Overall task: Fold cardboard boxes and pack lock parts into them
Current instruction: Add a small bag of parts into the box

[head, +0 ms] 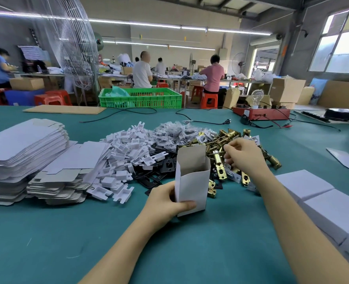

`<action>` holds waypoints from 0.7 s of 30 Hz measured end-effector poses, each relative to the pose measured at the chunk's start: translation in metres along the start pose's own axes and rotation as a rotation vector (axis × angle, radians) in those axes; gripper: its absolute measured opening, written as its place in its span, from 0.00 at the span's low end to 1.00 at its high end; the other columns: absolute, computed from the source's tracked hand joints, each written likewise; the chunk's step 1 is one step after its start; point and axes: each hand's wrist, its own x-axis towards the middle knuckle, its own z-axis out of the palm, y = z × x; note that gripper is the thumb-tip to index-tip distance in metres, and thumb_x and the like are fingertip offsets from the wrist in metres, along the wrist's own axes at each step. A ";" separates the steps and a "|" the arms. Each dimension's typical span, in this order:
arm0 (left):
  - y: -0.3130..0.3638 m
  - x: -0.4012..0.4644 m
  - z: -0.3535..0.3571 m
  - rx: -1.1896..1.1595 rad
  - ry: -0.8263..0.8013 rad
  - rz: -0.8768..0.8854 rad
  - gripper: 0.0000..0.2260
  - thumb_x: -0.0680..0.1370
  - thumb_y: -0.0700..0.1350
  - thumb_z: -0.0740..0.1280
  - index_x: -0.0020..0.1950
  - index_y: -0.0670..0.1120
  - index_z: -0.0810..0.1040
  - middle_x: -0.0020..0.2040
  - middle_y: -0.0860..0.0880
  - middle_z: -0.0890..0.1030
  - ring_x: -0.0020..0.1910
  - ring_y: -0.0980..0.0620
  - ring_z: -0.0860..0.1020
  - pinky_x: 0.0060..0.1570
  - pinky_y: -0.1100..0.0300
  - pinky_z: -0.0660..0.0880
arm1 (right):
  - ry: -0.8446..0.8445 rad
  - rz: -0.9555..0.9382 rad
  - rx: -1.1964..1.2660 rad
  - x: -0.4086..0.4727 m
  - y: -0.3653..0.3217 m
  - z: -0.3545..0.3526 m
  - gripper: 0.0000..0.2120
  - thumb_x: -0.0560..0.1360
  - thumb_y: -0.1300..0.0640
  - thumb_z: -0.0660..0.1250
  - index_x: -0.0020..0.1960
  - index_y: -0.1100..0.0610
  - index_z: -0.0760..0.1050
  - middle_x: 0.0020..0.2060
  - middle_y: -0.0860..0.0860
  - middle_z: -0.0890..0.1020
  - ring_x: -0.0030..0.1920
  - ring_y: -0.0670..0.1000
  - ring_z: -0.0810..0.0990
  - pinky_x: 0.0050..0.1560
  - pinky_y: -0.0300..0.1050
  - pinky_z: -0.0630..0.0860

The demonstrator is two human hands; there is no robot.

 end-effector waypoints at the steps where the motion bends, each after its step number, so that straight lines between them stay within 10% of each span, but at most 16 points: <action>1: 0.000 0.000 0.000 -0.001 0.004 0.001 0.13 0.64 0.48 0.78 0.44 0.61 0.81 0.43 0.62 0.84 0.43 0.63 0.81 0.41 0.67 0.76 | 0.035 -0.041 -0.059 0.005 0.000 0.005 0.06 0.77 0.58 0.63 0.49 0.58 0.76 0.39 0.53 0.83 0.37 0.49 0.80 0.36 0.41 0.76; 5: -0.004 0.003 -0.001 -0.023 0.007 0.007 0.13 0.63 0.50 0.77 0.45 0.61 0.82 0.45 0.60 0.85 0.47 0.60 0.82 0.46 0.63 0.79 | 0.025 -0.255 -0.359 0.042 0.001 0.024 0.12 0.79 0.58 0.59 0.61 0.57 0.74 0.48 0.53 0.82 0.42 0.52 0.78 0.37 0.42 0.70; 10: -0.009 0.002 -0.002 -0.032 -0.013 0.006 0.14 0.68 0.45 0.79 0.49 0.57 0.82 0.47 0.60 0.85 0.49 0.61 0.82 0.50 0.66 0.77 | -0.324 -0.318 -0.954 0.089 0.016 0.040 0.17 0.82 0.52 0.53 0.64 0.51 0.76 0.73 0.51 0.68 0.75 0.57 0.58 0.70 0.64 0.56; 21: -0.008 0.002 -0.003 -0.037 -0.056 0.053 0.18 0.65 0.47 0.77 0.54 0.55 0.83 0.48 0.58 0.84 0.50 0.59 0.81 0.49 0.65 0.76 | -0.327 -0.229 -0.998 0.102 0.024 0.049 0.19 0.82 0.52 0.48 0.67 0.54 0.71 0.72 0.49 0.68 0.74 0.52 0.59 0.72 0.66 0.50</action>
